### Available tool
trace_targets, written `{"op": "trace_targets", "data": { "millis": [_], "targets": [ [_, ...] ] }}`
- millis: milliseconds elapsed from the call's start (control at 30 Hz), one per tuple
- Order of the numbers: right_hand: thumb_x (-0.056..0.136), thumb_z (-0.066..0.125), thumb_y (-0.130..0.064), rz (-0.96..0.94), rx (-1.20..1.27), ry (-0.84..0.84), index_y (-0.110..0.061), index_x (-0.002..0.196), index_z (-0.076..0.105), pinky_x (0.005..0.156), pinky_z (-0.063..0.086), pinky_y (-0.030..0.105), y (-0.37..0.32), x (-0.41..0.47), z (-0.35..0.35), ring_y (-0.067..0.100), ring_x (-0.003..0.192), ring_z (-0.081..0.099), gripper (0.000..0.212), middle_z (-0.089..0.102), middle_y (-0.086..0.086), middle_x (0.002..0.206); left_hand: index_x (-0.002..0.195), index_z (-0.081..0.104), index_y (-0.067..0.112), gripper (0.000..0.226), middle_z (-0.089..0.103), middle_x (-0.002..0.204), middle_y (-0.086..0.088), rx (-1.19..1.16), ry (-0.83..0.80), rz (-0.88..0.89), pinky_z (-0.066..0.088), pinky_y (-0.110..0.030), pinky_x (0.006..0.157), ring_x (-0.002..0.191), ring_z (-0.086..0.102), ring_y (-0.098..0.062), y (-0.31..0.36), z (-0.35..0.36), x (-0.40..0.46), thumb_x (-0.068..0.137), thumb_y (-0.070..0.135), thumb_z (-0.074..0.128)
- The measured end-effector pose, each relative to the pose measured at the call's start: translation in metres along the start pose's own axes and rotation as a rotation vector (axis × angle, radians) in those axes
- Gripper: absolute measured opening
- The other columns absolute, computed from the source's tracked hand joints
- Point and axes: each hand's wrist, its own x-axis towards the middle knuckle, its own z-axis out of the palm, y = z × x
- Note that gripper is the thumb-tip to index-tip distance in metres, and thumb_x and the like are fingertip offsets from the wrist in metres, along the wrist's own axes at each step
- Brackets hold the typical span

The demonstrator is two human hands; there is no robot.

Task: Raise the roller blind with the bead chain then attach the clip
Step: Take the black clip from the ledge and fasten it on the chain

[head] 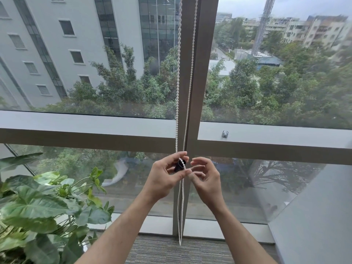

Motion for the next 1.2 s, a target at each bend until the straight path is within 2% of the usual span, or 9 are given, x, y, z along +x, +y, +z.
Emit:
{"op": "trace_targets", "data": {
  "millis": [133,233,333,533,667,833,1033,1133,1200],
  "targets": [
    [0.084,0.067,-0.007,0.171,-0.179,0.184,-0.032,0.100,0.062,0.067,0.051,0.018,0.018,0.028,-0.021,0.014,0.078,0.064,0.029,0.067,-0.005,0.088,0.112,0.069,0.032,0.047,0.076,0.101,0.006,-0.012,0.014,-0.017,0.054,-0.025,0.089,0.092,0.070,-0.008,0.001,-0.001,0.003,0.076,0.004,0.081],
    [0.086,0.066,-0.013,0.225,-0.312,0.314,-0.021,0.107,0.061,0.079,0.054,0.031,0.026,0.059,-0.038,0.018,0.083,0.063,0.022,0.066,0.001,0.090,0.110,0.070,0.030,0.045,0.077,0.100,0.006,-0.029,0.020,-0.026,0.054,-0.024,0.089,0.091,0.070,-0.008,0.001,0.000,0.005,0.075,0.003,0.081],
    [0.087,0.066,-0.016,0.274,-0.386,0.398,-0.010,0.117,0.059,0.088,0.052,0.039,0.032,0.092,-0.053,0.024,0.089,0.061,0.031,0.063,0.007,0.096,0.110,0.070,0.029,0.045,0.077,0.100,0.004,-0.028,0.013,-0.036,0.054,-0.023,0.089,0.093,0.071,-0.009,0.001,0.002,0.006,0.075,0.003,0.082],
    [0.085,0.067,-0.024,0.481,-0.416,0.419,-0.008,0.140,0.043,0.099,0.047,0.041,0.038,0.144,-0.067,0.033,0.112,0.061,0.062,0.065,0.015,0.119,0.110,0.071,0.024,0.044,0.077,0.099,0.002,-0.067,0.026,-0.045,0.054,-0.022,0.087,0.092,0.071,-0.010,0.002,0.007,0.005,0.075,0.002,0.082],
    [0.084,0.067,-0.026,0.527,-0.537,0.359,-0.011,0.144,0.040,0.097,0.050,0.051,0.041,0.164,-0.078,0.038,0.114,0.061,0.067,0.057,0.016,0.136,0.109,0.072,0.029,0.045,0.077,0.102,-0.001,-0.085,0.025,-0.035,0.054,-0.022,0.085,0.094,0.071,-0.012,0.001,0.010,0.002,0.074,0.002,0.082],
    [0.079,0.072,-0.027,0.539,-0.602,0.311,-0.019,0.114,0.065,0.089,0.055,0.049,0.040,0.168,-0.082,0.035,0.096,0.070,0.037,0.072,0.011,0.111,0.111,0.073,0.033,0.044,0.076,0.104,0.001,-0.066,0.007,-0.021,0.055,-0.025,0.087,0.095,0.072,-0.014,0.002,0.009,0.001,0.074,0.012,0.083],
    [0.082,0.073,-0.030,0.492,-0.503,0.354,-0.015,0.105,0.066,0.084,0.056,0.051,0.034,0.153,-0.079,0.035,0.085,0.071,0.028,0.071,0.010,0.093,0.110,0.073,0.035,0.046,0.076,0.104,0.000,-0.077,0.019,-0.027,0.055,-0.024,0.087,0.096,0.071,-0.014,0.001,0.010,0.002,0.073,0.011,0.084],
    [0.083,0.073,-0.034,0.489,-0.351,0.381,-0.013,0.100,0.066,0.069,0.061,0.045,0.024,0.138,-0.068,0.024,0.066,0.067,0.027,0.064,-0.001,0.078,0.114,0.070,0.030,0.048,0.076,0.104,0.000,-0.082,0.020,-0.031,0.055,-0.025,0.088,0.095,0.071,-0.013,0.000,0.010,0.004,0.071,0.016,0.084],
    [0.083,0.075,-0.035,0.460,-0.275,0.335,-0.018,0.090,0.064,0.061,0.062,0.040,0.015,0.126,-0.056,0.021,0.066,0.066,0.021,0.065,0.001,0.081,0.115,0.069,0.029,0.049,0.076,0.103,-0.001,-0.073,0.024,-0.028,0.055,-0.025,0.089,0.094,0.070,-0.013,0.001,0.010,0.006,0.069,0.019,0.082]
  ]
}}
